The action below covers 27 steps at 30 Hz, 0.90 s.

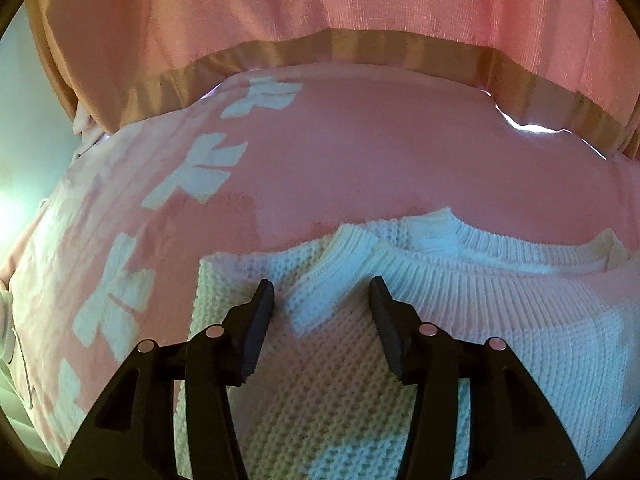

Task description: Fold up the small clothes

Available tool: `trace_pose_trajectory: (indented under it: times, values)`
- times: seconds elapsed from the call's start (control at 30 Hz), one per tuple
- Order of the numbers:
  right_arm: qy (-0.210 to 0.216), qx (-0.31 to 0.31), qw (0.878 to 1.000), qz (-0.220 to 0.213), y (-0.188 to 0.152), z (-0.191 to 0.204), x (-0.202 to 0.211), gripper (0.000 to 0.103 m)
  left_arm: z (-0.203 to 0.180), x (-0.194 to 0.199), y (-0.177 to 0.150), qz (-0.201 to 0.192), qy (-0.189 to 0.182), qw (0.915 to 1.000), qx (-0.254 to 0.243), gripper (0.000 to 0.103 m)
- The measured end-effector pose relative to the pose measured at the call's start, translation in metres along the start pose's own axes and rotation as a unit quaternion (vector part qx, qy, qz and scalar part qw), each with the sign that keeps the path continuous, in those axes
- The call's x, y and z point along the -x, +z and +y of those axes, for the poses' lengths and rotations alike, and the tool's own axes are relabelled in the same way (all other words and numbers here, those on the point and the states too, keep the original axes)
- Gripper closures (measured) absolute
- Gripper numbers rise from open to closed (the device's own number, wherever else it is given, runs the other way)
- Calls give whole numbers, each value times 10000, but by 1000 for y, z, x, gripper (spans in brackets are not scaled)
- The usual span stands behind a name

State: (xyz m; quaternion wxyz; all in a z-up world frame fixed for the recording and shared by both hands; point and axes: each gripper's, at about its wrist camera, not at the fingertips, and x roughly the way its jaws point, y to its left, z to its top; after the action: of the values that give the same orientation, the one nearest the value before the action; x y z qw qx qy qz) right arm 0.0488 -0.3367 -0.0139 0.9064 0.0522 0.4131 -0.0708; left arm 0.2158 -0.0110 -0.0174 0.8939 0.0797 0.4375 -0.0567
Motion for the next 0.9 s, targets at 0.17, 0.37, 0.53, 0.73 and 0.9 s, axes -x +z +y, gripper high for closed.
trace_pose_trajectory:
  times: [0.17,0.37,0.53,0.73,0.9]
  values:
    - [-197,-58,9996,185,-10,3,-4,103,14,28,-1,-141,-108,9992,368,53]
    - [819,609,9945,-223,-17,76,55,103,65,64,-22,-130,-76,9952,970,36]
    - [1178,803,9896,200,-20,115,33,103,110,41,-43,446,-545,9782,1955,36]
    - [1009,985,9877,669,-29,134,-8,103,124,14,-56,701,-1041,9610,2463,35]
    - [979,1080,9875,606,-26,137,-12,103,109,5,-52,572,-841,9718,2127,23]
